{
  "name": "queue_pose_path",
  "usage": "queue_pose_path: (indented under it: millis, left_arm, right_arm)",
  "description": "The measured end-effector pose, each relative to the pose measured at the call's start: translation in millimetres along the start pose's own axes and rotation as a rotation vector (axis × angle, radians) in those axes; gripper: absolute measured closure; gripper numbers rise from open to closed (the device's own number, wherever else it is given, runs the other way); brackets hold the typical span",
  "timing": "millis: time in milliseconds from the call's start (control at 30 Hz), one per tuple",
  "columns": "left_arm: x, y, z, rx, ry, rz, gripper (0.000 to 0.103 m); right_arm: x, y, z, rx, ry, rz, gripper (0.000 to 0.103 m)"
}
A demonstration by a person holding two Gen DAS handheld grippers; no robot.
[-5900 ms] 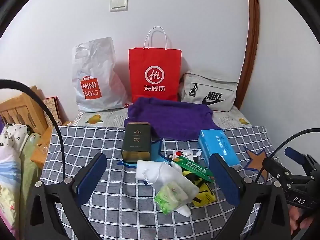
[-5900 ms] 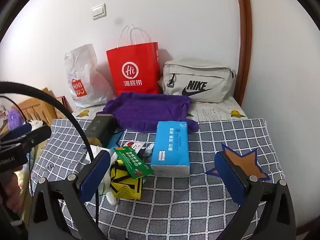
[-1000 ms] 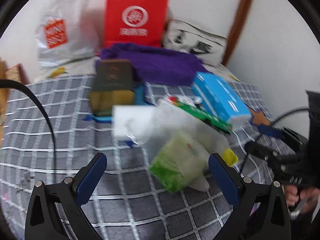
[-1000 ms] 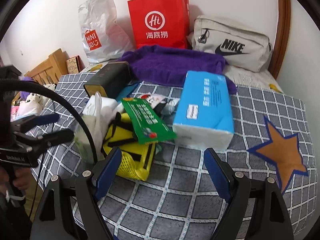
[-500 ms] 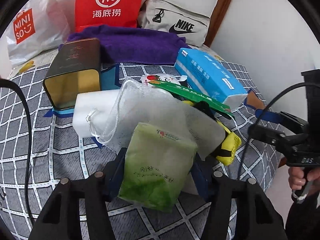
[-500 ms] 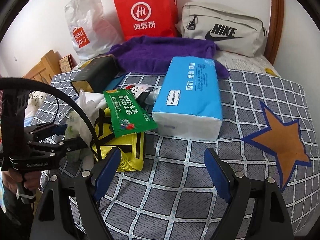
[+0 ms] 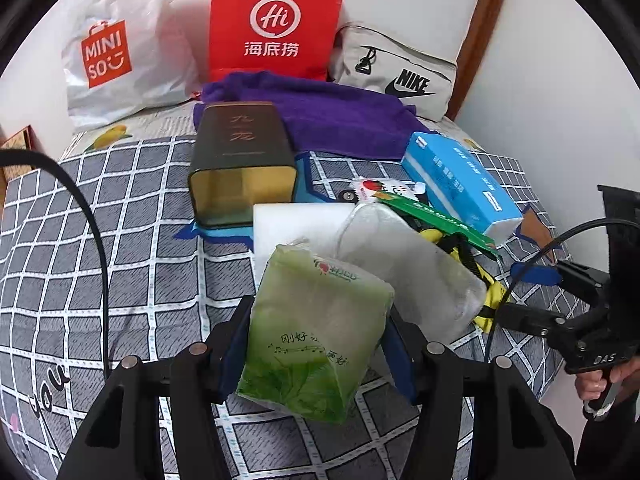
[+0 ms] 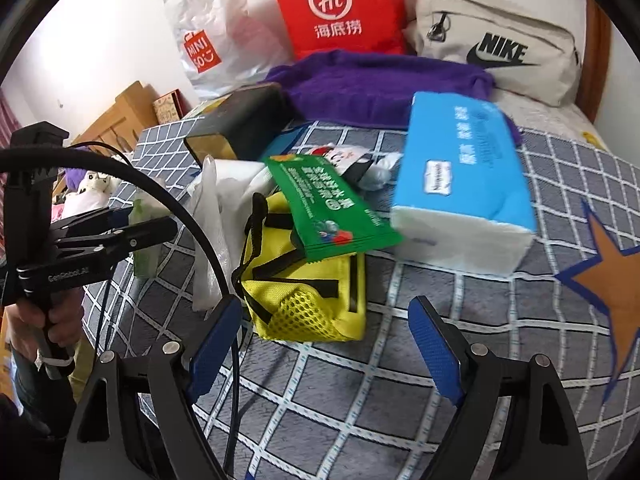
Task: Organize soft objects
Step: 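Grasp the green-white tissue pack with the left gripper while the right gripper grasps the yellow pouch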
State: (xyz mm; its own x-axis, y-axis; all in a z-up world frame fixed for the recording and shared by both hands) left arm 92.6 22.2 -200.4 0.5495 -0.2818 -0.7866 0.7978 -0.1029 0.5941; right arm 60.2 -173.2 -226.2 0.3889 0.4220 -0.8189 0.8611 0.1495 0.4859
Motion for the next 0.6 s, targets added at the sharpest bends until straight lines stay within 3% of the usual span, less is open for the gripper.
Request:
queue_pose_path:
  millis: [233, 400, 600]
  left_arm:
    - [4, -3, -4, -0.007, -0.004, -0.014, 0.045]
    - [8, -4, -5, -0.012, -0.013, -0.029, 0.045]
    - [10, -3, -6, -0.014, -0.015, -0.037, 0.045]
  right_arm:
    - [28, 9, -6, 0.048, 0.064, -0.044, 0.016]
    - [41, 16, -9, 0.054, 0.054, -0.041, 0.015]
    - [37, 18, -11, 0.033, 0.059, -0.032, 0.025]
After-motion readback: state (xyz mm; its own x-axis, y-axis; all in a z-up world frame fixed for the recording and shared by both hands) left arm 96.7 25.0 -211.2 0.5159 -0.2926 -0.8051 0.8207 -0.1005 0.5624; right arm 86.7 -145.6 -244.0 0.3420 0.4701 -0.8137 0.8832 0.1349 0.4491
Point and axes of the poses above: each gripper's, at about its wrist camera, not at the fingertips, and x roughly the way its jaws point, z to its right, y to its top, the point moved 6 cm from there along x, roughly the way its jaws point
